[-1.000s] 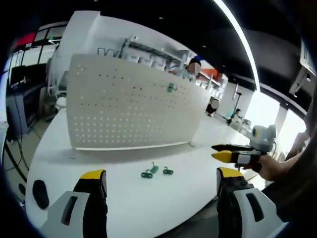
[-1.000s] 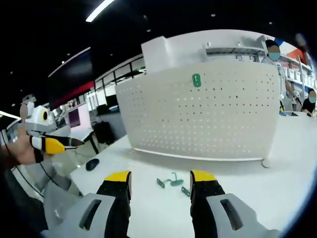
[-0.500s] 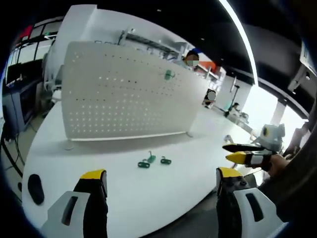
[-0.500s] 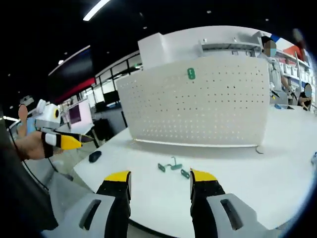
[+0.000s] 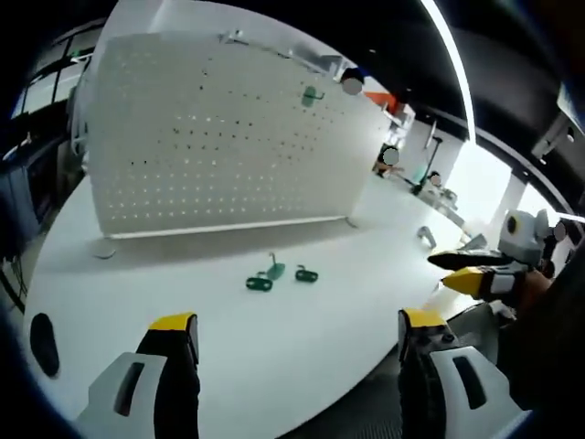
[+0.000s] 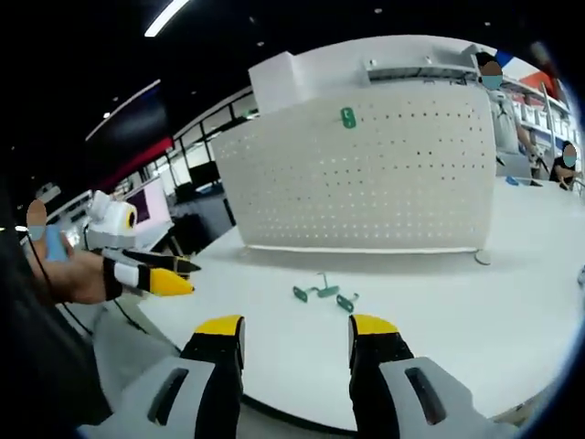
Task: Insert the hook assembly into the mounting plate slot until the hook locks in place.
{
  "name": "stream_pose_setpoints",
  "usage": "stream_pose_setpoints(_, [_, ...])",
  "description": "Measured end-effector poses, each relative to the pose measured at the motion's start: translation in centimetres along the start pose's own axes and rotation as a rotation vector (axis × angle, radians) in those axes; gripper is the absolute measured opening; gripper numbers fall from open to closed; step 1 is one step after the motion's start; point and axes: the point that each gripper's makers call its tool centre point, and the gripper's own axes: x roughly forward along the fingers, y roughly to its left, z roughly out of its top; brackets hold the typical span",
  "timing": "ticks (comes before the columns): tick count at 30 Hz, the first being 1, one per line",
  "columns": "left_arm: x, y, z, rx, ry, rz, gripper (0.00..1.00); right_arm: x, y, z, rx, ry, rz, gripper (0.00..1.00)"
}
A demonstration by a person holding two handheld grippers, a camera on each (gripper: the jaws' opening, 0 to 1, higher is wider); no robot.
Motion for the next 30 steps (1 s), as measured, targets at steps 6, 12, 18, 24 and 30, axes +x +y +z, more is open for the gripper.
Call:
stream_pose_setpoints(6, [2.6,-0.7,-1.3,0.002,0.068,-0.041,0.92,-0.1,-0.8,-0.4,0.016,0.012,-0.015,0.45])
stream_pose_setpoints(12, [5.2,-0.3,-1.6,0.007,0.104,-0.077,0.91,0.0,-1.7,-0.7,0.027,0.022,-0.025,0.45])
stream_pose_setpoints(18, [6.9,1.1,-1.4,0.043,0.104,-0.077,0.89,0.5,-2.3,-0.5,0.028,0.028,-0.027,0.45])
stream_pose_setpoints(24, [8.3,1.9,-2.0,0.032,0.124,-0.083,0.89,1.0,-2.6,-0.3,0.027,0.040,-0.021,0.44])
stream_pose_setpoints(30, [10.1,2.7,-2.4,0.036,0.153,-0.099,0.87,1.5,-3.1,-0.3,0.028,0.053,-0.021,0.44])
